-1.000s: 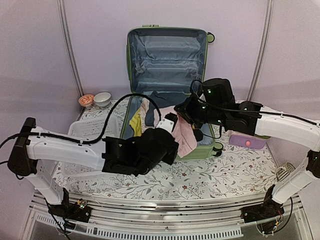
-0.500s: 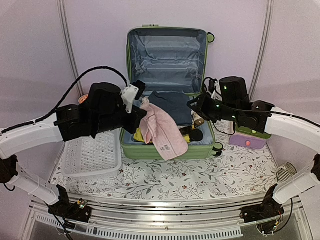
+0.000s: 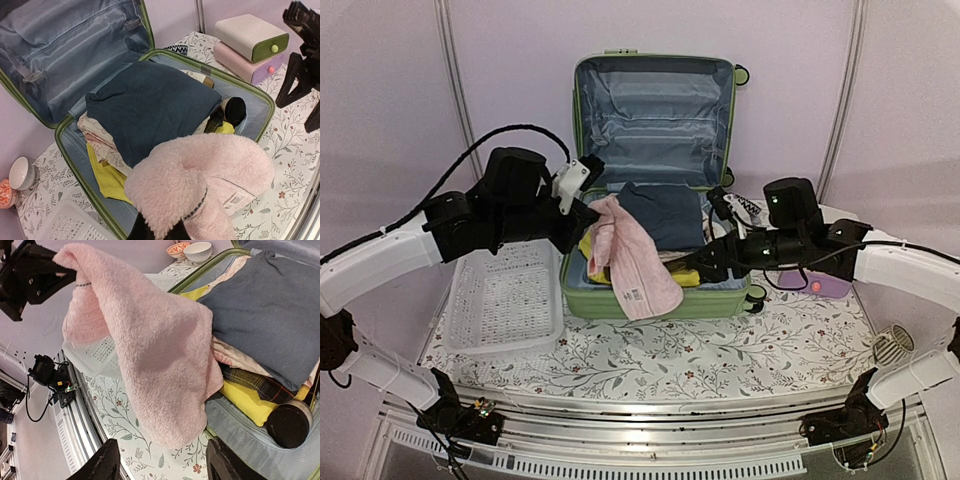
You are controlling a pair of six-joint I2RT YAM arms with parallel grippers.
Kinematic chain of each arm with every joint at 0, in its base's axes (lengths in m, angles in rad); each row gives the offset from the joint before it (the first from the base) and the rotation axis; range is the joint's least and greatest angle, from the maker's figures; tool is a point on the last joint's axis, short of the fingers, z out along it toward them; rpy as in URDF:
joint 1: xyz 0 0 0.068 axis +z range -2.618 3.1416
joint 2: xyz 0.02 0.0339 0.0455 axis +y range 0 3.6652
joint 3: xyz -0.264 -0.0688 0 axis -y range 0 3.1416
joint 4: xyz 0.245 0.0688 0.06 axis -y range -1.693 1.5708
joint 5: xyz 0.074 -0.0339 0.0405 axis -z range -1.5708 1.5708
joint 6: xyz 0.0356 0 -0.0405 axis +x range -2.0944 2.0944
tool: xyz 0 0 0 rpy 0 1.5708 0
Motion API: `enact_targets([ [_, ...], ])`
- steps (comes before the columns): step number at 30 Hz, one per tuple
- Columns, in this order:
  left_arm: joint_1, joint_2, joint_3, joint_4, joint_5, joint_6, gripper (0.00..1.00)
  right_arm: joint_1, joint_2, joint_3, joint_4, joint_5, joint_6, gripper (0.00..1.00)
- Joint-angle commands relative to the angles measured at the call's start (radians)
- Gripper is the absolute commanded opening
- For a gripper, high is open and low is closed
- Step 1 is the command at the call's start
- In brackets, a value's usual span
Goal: Open, take out, and arrange the luggage
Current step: Adjust the clothes in the opened luggage.
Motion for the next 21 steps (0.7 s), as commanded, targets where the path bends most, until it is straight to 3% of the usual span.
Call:
enact_targets([
  [1,0.018,0.004,0.023,0.004,0.012,0.048,0.00,-0.004,-0.011,-0.064,0.019,-0.122,-0.155,0.64],
  [7,0.021,0.009,0.028,0.005,0.010,0.049,0.00,0.012,-0.013,-0.190,0.202,-0.120,-0.193,0.70],
  [13,0.025,0.009,0.037,-0.002,0.004,0.050,0.00,0.037,0.053,-0.188,0.255,-0.082,-0.237,0.72],
  [21,0.027,0.008,0.040,-0.002,0.003,0.043,0.00,0.153,0.149,-0.146,0.299,0.206,-0.234,0.78],
])
